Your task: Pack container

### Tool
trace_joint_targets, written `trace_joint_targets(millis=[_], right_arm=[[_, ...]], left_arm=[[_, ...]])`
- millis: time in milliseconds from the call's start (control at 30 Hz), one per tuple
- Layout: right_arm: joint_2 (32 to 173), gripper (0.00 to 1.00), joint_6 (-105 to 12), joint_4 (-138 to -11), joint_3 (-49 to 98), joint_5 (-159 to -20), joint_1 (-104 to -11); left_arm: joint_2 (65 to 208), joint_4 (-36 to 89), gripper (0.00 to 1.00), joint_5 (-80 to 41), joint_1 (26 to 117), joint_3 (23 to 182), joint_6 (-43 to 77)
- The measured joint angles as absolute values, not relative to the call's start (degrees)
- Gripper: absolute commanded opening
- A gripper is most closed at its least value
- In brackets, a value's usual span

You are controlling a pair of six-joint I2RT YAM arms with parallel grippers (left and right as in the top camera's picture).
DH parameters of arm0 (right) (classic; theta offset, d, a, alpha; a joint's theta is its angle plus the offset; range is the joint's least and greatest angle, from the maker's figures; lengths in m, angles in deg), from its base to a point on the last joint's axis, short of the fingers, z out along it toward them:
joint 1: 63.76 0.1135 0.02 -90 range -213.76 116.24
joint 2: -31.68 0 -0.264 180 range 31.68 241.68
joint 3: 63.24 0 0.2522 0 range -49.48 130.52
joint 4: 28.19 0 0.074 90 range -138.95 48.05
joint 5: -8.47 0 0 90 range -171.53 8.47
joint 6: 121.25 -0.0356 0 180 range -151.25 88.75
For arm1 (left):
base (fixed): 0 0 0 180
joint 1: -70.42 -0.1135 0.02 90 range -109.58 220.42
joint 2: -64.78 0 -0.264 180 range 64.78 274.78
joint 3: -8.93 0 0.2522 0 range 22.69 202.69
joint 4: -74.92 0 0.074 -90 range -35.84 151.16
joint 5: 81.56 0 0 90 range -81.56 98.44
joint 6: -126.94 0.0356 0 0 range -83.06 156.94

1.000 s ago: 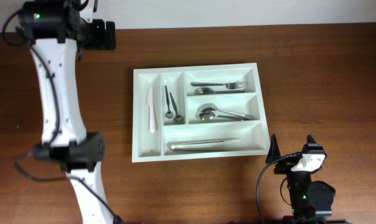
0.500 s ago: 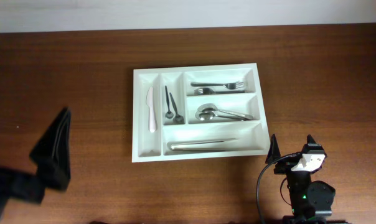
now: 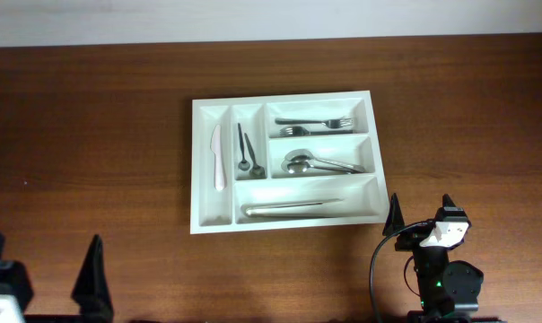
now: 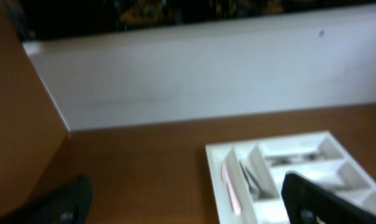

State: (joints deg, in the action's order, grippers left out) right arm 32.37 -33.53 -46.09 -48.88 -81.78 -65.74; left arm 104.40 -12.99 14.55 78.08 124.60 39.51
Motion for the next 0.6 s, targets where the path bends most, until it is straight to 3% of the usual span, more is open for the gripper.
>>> trace_joint_targets(millis=[333,600], right_arm=[[32.4,0.99,-33.5,-46.1,-48.9,-81.8,-65.7],[32.4,0.99,-33.6,-46.1,-48.9,-81.8,-65.7]], left_arm=[[83.6,13.1,0.99,13.8,72.7,80.0,39.5],[74.2,28.0,0.99,10.0,71.7,57.6,39.5]])
